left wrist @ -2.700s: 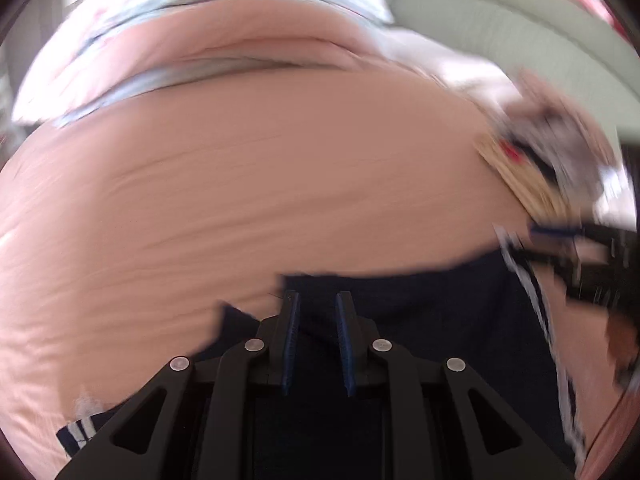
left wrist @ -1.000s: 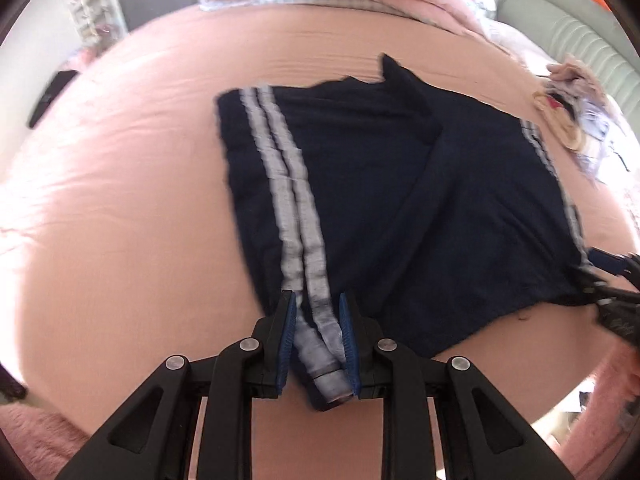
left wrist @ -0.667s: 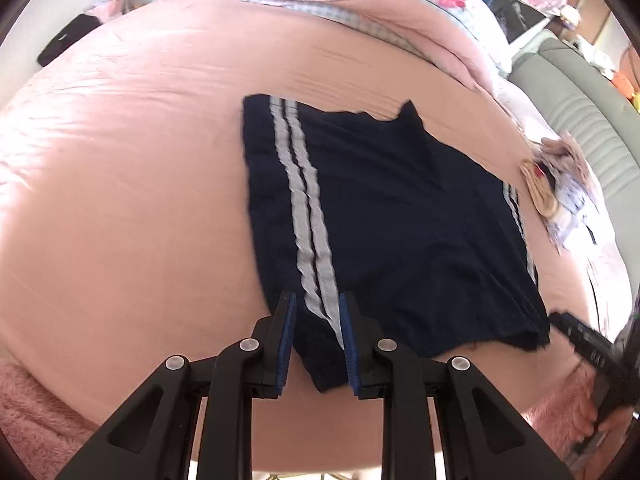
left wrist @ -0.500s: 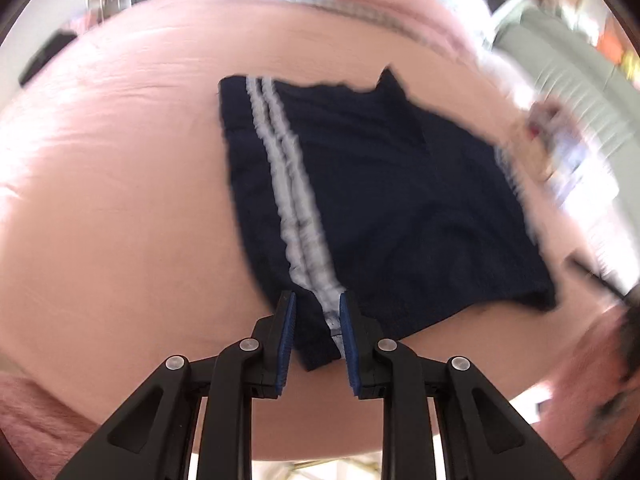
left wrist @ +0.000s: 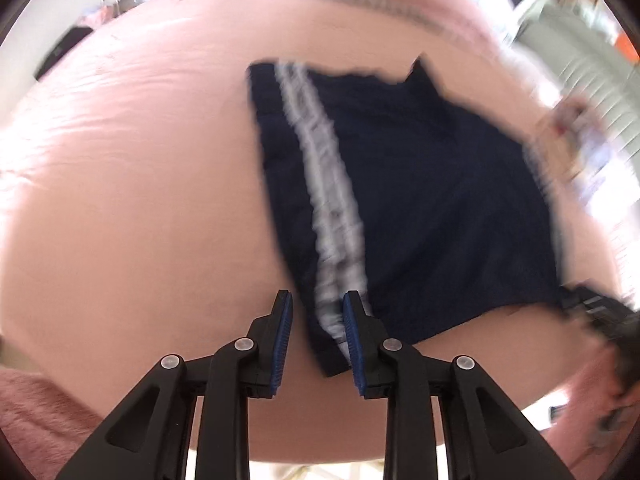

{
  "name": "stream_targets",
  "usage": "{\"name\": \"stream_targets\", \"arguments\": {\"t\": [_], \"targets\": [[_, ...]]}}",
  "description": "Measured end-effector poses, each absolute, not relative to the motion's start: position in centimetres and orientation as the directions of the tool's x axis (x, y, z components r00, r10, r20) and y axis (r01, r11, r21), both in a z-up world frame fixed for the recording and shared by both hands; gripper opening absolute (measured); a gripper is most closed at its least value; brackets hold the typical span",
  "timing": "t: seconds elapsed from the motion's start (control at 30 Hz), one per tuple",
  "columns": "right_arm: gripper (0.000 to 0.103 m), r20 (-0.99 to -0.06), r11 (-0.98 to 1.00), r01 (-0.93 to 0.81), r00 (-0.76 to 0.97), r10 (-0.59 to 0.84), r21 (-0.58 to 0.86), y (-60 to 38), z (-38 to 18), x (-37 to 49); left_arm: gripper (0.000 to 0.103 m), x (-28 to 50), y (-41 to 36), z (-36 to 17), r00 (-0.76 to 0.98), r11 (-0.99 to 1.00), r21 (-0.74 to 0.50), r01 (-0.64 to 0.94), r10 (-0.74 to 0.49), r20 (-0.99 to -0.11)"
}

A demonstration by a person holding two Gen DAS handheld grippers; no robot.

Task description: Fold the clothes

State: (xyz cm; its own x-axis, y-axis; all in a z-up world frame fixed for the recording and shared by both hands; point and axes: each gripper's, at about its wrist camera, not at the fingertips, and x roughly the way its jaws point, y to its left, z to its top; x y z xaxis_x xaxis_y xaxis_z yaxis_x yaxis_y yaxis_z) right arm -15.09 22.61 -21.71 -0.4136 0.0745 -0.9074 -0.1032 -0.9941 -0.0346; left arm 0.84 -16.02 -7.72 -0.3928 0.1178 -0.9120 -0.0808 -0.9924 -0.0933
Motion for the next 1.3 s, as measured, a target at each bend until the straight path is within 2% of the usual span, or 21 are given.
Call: {"name": "stream_targets", "arguments": {"t": [0.13,0.3,0.43,0.5,0.73,0.8,0.87,1.03,1.13,1.2,1.23,1.27,1.3], "targets": [[0.060,-0.889,-0.986,-0.166,-0.448,0.096,-0.023,24.2,-20.5,-13.5,0.026,1.9,-17.5,-5.9,-0.438,-0.994,-0.104,-0.012,0.099,-0.893],[0.060,-0.854,-0.956,-0.158,-0.501,-0.137,0.246,25.7,-19.6,-12.9,0.026,1.9,-19.4,-6.0,-0.435,-0.937,-0.348,0.028,0.302,-0.848],[0.060,-0.871,-0.954,-0.118,-0.451,-0.195,0.275,24.1,-20.6,-13.7,0.026,2.1,-19.2,-7.3,-0.394,-0.908,-0.413,0.069,0.355,-0.847],[0.060,-0.893,-0.969,-0.102,-0.418,-0.165,0.227,23.2,-21.4,-14.1,0.026,1.8,-18.4,-8.4,-0.370,-0.895,-0.438,0.091,0.377,-0.849],[0.060,-0.893,-0.960,-0.138,-0.418,-0.168,0.245,23.0,-22.0,-14.8,0.026,0.7,-17.2,-9.3,-0.382,-0.892,-0.449,0.057,0.396,-0.835],[0.036,-0.886,-0.959,-0.114,-0.423,-0.190,0.260,22.7,-21.6,-14.6,0.025,0.4,-16.9,-9.6,-0.385,-0.891,-0.452,0.047,0.402,-0.831],[0.025,-0.876,-0.953,-0.087,-0.424,-0.230,0.292,22.4,-21.5,-14.6,0.023,0.1,-16.6,-9.9,-0.388,-0.890,-0.454,0.038,0.405,-0.828],[0.028,-0.885,-0.955,-0.125,-0.423,-0.193,0.268,22.5,-22.3,-15.0,0.023,-0.4,-16.1,-10.3,-0.394,-0.905,-0.422,0.050,0.370,-0.841],[0.042,-0.885,-0.958,-0.098,-0.417,-0.206,0.269,21.9,-22.5,-15.3,0.024,-0.8,-15.9,-10.6,-0.396,-0.914,-0.402,0.058,0.349,-0.849],[0.044,-0.890,-0.973,-0.067,-0.422,-0.171,0.219,21.1,-22.4,-15.4,0.024,-1.0,-15.7,-10.8,-0.398,-0.919,-0.389,0.063,0.334,-0.854],[0.042,-0.892,-0.979,-0.053,-0.425,-0.156,0.197,20.7,-22.4,-15.5,0.024,-1.1,-15.6,-10.8,-0.400,-0.922,-0.381,0.062,0.327,-0.856],[0.028,-0.889,-0.980,-0.042,-0.430,-0.157,0.193,20.5,-22.3,-15.5,0.020,-1.1,-15.3,-10.6,-0.405,-0.928,-0.369,0.049,0.319,-0.857],[0.015,-0.886,-0.981,-0.031,-0.436,-0.157,0.190,20.3,-22.2,-15.5,0.013,-1.1,-15.0,-10.5,-0.410,-0.934,-0.356,0.035,0.311,-0.857]]}}
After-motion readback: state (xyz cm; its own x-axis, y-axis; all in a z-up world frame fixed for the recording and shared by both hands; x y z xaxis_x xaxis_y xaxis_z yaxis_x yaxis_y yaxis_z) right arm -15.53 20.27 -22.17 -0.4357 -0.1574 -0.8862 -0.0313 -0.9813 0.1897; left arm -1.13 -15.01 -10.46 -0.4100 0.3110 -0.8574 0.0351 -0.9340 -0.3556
